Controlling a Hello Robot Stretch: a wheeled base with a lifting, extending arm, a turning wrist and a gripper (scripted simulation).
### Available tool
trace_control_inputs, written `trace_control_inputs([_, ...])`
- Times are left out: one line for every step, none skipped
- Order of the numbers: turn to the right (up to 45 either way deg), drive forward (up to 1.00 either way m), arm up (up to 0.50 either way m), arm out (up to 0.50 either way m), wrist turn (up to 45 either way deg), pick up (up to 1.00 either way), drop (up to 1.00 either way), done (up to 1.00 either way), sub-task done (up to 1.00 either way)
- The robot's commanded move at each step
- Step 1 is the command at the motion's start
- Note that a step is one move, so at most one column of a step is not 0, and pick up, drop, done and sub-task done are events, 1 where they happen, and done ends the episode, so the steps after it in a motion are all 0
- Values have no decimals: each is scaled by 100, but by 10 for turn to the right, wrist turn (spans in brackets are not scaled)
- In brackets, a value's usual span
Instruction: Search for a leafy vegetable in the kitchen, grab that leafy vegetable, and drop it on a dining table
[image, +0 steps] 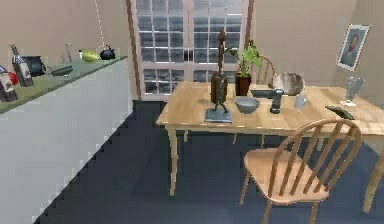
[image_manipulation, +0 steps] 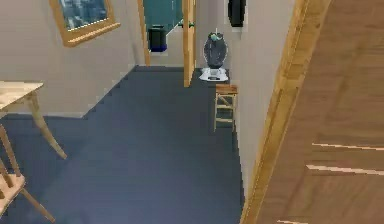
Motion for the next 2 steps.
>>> trace_control_inputs([-270, 0, 0, 0, 0, 0, 0, 0, 0])
trace_control_inputs([-30, 0, 0, 0, 0, 0, 0, 0, 0])
